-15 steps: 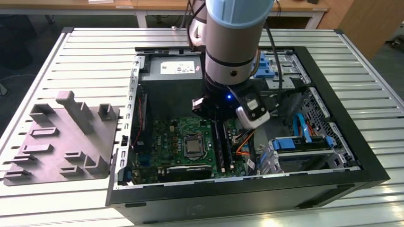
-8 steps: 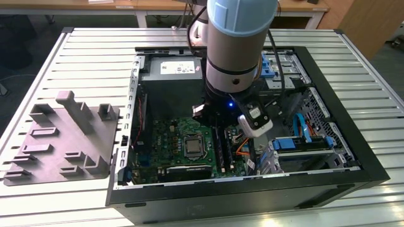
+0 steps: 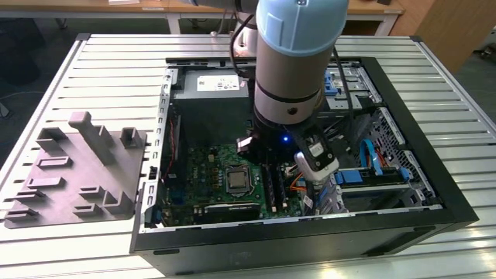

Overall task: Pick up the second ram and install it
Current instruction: 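Press down the second ram until it locks into place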

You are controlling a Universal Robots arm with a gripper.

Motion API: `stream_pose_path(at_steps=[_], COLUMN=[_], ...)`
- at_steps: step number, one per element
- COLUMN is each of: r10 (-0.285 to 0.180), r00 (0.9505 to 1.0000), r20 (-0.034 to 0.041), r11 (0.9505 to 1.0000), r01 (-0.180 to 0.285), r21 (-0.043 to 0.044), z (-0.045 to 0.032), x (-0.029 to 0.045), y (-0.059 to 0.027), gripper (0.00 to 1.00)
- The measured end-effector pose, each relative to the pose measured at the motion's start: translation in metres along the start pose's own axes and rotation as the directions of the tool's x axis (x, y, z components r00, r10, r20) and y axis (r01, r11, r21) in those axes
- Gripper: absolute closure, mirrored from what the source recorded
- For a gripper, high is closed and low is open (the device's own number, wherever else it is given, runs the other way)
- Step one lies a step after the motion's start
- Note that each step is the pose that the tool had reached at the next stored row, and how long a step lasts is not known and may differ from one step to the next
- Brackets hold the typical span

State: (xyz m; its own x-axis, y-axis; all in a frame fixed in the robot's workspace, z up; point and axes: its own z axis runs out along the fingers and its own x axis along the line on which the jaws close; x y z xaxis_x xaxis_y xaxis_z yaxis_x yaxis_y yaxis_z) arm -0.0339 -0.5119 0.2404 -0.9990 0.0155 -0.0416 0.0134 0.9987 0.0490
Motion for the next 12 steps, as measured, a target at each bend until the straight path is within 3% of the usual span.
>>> stream_pose_path(at_steps=[12], r10=[0.000], r00=[1.0000], r20=[0.0001], r11=[1.0000], r01=[0.000], r21=[0.0024], z=[-0.0007], x=[-0.0003], y=[-0.0209], gripper=[0.90])
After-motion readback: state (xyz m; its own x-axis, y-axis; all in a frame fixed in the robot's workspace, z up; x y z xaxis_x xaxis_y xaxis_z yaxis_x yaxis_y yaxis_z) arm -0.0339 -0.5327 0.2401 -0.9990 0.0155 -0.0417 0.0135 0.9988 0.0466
